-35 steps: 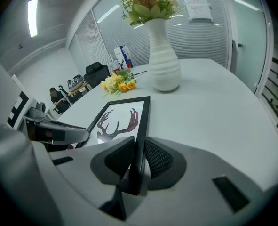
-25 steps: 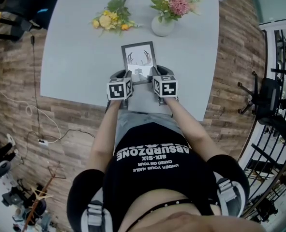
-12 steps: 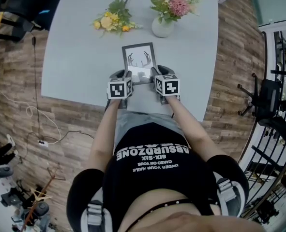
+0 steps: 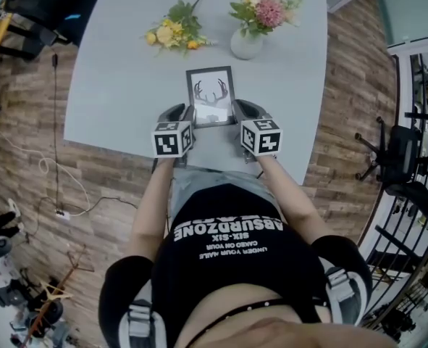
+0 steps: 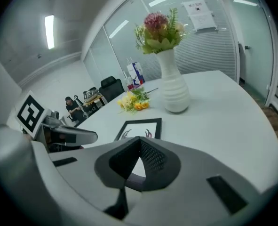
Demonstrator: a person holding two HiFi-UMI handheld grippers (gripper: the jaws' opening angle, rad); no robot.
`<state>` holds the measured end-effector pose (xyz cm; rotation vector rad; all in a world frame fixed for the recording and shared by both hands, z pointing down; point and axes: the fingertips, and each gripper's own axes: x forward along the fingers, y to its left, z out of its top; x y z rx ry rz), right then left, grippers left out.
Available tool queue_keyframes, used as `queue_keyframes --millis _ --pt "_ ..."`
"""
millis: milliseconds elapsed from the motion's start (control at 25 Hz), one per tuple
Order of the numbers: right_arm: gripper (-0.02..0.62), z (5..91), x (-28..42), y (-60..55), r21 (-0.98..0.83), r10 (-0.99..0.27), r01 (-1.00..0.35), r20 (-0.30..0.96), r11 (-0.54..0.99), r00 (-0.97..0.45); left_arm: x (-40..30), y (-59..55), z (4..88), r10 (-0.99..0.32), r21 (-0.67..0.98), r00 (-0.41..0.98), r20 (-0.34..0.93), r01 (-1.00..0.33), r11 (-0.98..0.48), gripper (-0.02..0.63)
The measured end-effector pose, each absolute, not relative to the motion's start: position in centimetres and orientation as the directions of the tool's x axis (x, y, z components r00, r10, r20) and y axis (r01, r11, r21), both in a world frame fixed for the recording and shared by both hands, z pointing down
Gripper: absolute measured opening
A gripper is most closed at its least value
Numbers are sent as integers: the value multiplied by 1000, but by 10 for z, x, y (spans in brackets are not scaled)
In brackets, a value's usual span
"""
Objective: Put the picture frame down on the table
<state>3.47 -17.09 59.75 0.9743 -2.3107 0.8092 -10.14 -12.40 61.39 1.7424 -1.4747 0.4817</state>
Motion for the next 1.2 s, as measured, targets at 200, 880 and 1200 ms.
queue_keyframes --millis 200,880,1200 --pt "17 556 28 -164 -347 -486 -723 560 597 -671 -92 -114 582 -706 333 263 658 -942 -40 70" --pt "15 492 31 -129 -329 -512 -673 458 662 -727 -81 -93 502 -799 349 296 524 -930 -116 15" --pt "15 491 32 -119 -322 -512 -675 462 664 -724 -77 -82 501 -794 350 305 525 -928 -125 15"
